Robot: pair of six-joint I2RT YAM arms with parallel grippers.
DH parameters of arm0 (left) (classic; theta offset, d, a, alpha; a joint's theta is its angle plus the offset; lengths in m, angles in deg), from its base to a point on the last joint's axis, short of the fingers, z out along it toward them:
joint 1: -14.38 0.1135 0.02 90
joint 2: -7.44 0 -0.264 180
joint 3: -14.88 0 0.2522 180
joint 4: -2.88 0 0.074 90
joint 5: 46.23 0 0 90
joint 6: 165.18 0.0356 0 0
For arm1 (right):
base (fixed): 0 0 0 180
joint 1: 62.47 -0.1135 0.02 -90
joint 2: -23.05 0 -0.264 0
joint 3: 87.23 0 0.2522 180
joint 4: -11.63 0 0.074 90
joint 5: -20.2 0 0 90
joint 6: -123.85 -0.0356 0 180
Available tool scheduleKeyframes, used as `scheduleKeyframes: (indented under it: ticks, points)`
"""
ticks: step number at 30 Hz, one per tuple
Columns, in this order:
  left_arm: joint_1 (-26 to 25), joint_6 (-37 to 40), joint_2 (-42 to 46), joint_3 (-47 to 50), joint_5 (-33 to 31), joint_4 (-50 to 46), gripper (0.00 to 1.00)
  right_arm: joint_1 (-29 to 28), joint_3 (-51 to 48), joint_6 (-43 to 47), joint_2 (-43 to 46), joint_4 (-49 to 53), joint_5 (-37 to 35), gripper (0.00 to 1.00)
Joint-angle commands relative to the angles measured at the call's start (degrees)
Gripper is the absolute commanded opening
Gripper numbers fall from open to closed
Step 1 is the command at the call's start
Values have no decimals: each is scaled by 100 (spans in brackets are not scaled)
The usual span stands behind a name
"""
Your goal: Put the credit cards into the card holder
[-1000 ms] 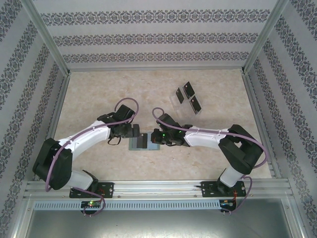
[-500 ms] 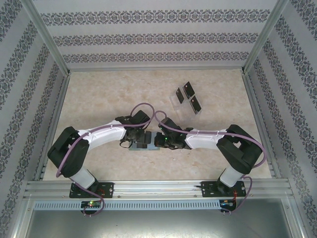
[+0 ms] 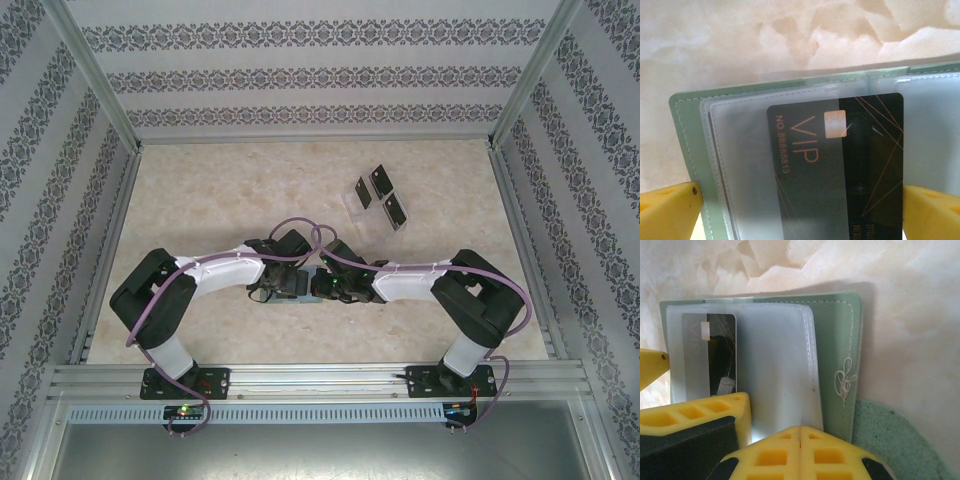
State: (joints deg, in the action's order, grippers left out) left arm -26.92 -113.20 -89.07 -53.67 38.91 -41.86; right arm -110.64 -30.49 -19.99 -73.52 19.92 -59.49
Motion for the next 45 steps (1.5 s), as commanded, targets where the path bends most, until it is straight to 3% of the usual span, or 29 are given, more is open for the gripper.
scheduleKeyframes:
  ticks: [1, 29, 45]
  points:
    - [-54, -59, -11, -44, -447, -254, 100, -14, -84, -72, -125, 78, -115, 0]
    - [547, 67, 464, 526, -717, -283, 100, 26, -46, -120, -213, 262, -166, 0]
    - [648, 37, 284, 213, -702, -76, 100, 26, 52, -100, -362, 260, -109, 0]
